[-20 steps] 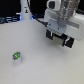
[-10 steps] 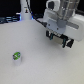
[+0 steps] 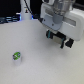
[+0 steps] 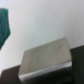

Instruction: Open the kcup holder, insert the kcup into the holder, and close the kcup holder

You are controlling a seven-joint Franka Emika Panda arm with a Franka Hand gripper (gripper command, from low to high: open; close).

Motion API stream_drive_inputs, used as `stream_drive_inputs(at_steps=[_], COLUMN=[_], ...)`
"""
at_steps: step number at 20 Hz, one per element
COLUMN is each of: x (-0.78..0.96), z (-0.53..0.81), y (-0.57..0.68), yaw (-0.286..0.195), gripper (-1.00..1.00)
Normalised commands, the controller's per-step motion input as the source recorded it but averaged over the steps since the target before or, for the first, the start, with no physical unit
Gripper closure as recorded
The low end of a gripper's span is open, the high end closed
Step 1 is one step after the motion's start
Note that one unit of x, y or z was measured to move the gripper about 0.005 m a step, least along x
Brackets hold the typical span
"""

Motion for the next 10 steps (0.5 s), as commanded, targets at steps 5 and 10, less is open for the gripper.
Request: stream_drive_inputs(at_steps=[5, 10], x=[0.01, 0.00], z=[0.21, 0.10], y=[-0.49, -0.45], yaw=[-0.279, -0.293], gripper=[-1.00, -1.00])
